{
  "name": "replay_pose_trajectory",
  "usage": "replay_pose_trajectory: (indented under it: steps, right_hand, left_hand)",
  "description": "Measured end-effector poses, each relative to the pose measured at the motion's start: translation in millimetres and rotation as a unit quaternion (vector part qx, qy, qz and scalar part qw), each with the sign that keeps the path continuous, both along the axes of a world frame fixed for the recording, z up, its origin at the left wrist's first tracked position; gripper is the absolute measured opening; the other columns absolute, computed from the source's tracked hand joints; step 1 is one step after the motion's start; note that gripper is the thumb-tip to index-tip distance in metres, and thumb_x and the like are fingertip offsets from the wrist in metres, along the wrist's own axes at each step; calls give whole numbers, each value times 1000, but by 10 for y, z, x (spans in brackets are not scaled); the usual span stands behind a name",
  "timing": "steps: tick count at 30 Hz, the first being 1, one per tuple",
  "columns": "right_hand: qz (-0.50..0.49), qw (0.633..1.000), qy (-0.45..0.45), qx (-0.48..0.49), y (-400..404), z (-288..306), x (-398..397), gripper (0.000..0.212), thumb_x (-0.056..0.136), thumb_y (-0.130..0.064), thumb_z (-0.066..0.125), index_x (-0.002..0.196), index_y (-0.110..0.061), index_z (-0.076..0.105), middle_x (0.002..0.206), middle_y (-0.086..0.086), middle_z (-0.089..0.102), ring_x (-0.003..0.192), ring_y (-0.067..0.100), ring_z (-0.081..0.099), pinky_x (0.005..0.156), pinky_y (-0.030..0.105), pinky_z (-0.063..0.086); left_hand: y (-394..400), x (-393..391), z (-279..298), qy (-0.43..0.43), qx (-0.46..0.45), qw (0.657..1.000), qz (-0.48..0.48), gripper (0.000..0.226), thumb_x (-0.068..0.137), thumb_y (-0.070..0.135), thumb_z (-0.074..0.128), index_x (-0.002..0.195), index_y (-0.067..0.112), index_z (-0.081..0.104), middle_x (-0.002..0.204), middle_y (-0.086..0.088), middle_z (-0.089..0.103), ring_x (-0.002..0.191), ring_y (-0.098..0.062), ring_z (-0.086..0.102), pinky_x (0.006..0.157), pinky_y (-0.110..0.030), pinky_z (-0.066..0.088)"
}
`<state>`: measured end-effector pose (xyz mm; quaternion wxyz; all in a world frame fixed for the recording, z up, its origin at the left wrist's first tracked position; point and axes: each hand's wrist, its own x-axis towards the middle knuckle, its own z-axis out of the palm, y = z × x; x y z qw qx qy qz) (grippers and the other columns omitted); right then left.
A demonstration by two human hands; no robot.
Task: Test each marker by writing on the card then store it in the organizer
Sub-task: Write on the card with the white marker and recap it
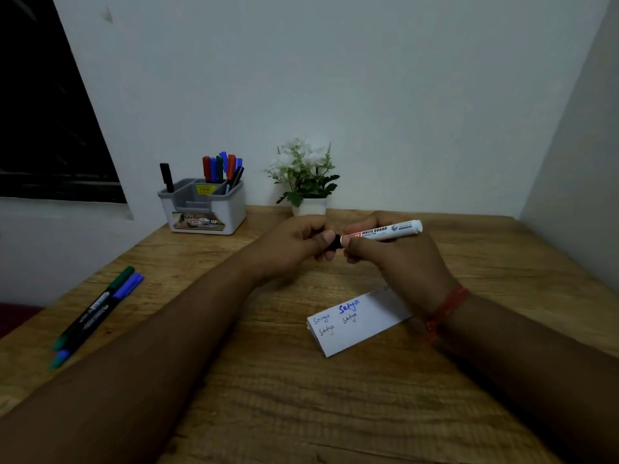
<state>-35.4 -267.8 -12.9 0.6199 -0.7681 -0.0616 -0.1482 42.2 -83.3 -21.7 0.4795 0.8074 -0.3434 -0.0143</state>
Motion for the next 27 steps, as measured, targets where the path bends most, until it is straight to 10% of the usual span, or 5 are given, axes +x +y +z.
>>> replay_pose_trajectory:
  steps: [7, 17, 27]
  right_hand:
    - [-24, 998, -47, -17, 37, -1, 9, 5, 83, -7, 76, 80, -9, 73, 76, 11, 76, 76, 25, 75, 75, 38, 60]
    - [-30, 979, -4, 200, 35, -16, 43, 6, 87, 1, 71, 86, 7, 69, 72, 13, 73, 72, 25, 73, 77, 36, 64]
    - [-7, 984, -133, 115, -256, 224, 15, 12, 85, 6, 67, 77, -3, 66, 69, 10, 68, 65, 24, 67, 64, 35, 57]
  left_hand:
    - [-18, 41, -7, 4, 5, 1000, -2, 26, 105, 25, 45, 96, 10, 63, 76, 8, 65, 74, -9, 56, 73, -28, 45]
    - [-223, -34, -19, -166, 8, 982, 91, 16, 100, 20, 52, 89, 25, 62, 80, 8, 67, 86, -15, 60, 79, -35, 47]
    - [443, 140, -7, 21, -31, 968, 248, 19, 103, 29, 47, 97, 24, 65, 102, 4, 65, 99, -13, 60, 85, -33, 48]
